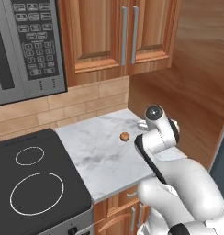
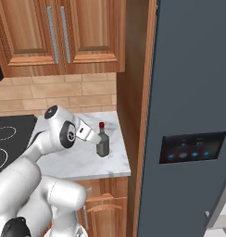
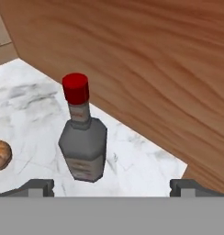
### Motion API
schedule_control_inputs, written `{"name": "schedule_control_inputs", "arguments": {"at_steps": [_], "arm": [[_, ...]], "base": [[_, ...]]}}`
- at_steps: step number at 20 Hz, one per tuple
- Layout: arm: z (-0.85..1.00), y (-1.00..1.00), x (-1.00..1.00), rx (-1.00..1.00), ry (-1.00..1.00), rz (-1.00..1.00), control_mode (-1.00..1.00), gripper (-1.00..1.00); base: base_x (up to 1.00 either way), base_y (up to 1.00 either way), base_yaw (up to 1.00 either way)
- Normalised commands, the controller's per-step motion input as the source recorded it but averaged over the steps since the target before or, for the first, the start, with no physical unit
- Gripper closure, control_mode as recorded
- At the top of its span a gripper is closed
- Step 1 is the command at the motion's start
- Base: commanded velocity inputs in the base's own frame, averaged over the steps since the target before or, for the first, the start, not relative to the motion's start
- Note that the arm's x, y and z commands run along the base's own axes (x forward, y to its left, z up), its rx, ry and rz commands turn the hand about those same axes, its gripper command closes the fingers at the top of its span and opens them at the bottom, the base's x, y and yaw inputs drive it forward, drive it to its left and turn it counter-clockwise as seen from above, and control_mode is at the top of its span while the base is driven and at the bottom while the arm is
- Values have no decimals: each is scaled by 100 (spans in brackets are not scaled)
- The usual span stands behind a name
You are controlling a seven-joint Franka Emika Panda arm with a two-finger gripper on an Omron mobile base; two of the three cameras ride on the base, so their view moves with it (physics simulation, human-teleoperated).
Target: Place the liquor on the top shelf of the fridge to keep it out of children's reach, and place the lime and tangerine on lower shelves for easy access.
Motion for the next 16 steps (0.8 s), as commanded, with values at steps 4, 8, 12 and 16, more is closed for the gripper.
{"name": "schedule_control_inputs", "arguments": {"at_steps": [4,8,12,16], "arm": [[-12,-1,22,0,0,-3,-100,-100],[-14,-3,20,0,0,-3,-100,-100],[-14,-4,22,0,0,-3,-100,-100],[-16,-6,22,0,0,-2,-100,-100]], "base": [[0,0,0],[0,0,0],[0,0,0],[0,0,0]]}}
